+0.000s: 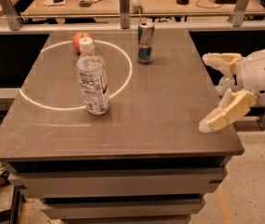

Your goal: Knock blue plastic bottle over

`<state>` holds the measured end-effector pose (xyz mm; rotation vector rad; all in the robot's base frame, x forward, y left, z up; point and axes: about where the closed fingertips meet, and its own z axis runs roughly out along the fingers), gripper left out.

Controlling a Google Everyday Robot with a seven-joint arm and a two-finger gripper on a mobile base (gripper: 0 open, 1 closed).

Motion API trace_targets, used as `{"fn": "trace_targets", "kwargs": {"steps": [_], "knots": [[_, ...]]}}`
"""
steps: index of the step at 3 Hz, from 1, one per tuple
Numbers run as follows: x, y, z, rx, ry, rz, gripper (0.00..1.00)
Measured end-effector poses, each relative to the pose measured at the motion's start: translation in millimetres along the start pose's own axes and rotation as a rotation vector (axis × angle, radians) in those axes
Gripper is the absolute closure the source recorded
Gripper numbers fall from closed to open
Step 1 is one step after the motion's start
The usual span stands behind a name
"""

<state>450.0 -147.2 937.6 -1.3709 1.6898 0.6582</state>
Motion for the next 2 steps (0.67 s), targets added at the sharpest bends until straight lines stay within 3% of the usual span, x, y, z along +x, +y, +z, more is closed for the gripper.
{"fn": "trace_targets", "kwargs": {"steps": [2], "knots": [[-16, -7, 47, -0.030, -0.083, -0.010, 0.00]]}}
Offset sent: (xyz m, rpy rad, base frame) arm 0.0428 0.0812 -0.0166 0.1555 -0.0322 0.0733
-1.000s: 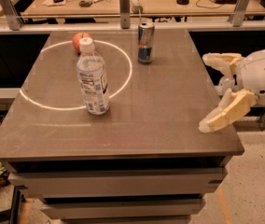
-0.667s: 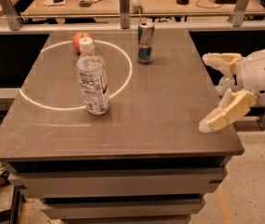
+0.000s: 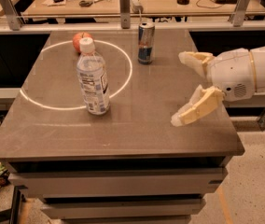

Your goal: Knock blue plastic bottle over

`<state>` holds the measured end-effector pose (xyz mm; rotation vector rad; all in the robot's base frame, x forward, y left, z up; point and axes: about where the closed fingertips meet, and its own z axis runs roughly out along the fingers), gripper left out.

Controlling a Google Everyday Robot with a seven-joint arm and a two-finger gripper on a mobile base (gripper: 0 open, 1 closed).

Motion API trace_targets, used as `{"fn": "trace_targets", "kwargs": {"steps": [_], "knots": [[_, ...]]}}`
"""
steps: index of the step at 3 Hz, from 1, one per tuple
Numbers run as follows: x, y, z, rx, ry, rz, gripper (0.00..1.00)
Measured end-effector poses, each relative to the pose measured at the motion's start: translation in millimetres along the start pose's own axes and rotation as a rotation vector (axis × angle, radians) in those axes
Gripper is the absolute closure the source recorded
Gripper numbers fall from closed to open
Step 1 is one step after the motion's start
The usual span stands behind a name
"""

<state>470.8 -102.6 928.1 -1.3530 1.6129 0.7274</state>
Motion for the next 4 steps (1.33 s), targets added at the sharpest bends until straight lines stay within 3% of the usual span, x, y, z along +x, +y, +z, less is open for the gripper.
{"fn": "trace_targets", "kwargs": {"steps": [1, 3, 4], "knots": [[-11, -8, 33, -0.021, -0.038, -0.023, 0.00], [-35, -17, 105, -0.117, -0.128, -0.075, 0.00], [-38, -23, 131, -0.147, -0.178, -0.072, 0.00]]}}
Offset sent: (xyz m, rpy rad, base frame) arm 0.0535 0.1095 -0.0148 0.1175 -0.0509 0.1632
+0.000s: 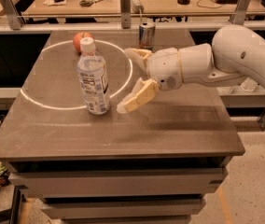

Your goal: Knock blue plastic bottle over

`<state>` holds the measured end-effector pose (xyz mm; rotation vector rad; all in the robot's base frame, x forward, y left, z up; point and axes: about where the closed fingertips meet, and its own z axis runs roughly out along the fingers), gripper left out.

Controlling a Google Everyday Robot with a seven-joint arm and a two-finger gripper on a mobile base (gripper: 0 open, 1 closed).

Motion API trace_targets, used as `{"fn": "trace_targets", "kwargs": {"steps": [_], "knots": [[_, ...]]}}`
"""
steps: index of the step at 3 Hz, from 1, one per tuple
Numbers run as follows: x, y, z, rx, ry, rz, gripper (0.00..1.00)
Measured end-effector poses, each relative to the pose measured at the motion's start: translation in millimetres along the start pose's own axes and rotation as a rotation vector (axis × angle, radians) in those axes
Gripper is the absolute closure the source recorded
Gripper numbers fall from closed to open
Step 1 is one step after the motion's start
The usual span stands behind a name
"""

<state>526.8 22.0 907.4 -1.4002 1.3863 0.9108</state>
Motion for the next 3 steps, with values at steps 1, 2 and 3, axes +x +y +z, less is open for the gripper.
{"fn": "trace_targets", "kwargs": {"steps": [1, 2, 3], "knots": [[6, -10, 20, 0.002, -0.059, 0.010, 0.00], [7, -13, 41, -0.018, -0.105, 0.005, 0.00], [4, -10, 60, -0.055, -0.131, 0.000, 0.00]]}}
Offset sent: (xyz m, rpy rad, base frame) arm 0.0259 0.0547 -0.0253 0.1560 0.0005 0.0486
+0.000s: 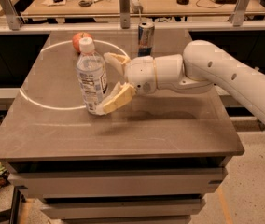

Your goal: Knock blue plastic bottle over

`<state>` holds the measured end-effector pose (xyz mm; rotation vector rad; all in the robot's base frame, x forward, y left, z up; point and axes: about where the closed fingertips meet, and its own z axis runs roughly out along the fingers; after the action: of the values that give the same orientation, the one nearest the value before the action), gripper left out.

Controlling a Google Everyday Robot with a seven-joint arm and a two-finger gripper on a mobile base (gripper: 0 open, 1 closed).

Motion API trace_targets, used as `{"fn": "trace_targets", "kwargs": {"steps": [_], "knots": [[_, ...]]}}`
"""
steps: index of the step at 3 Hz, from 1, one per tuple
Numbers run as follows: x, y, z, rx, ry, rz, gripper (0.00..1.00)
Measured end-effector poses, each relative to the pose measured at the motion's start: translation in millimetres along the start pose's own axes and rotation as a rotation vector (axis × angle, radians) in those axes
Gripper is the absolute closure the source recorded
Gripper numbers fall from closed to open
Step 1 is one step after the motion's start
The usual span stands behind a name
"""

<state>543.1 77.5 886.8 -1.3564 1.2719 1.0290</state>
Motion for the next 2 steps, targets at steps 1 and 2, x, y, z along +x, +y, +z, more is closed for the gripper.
{"fn": "trace_targets", "kwargs": {"steps": [1, 2], "knots": [[-2.4, 5.7, 16.9, -0.048, -0.015, -0.008, 0.00], [-3.5, 11.2, 26.5, -0.078, -0.024, -0.011, 0.15]]}}
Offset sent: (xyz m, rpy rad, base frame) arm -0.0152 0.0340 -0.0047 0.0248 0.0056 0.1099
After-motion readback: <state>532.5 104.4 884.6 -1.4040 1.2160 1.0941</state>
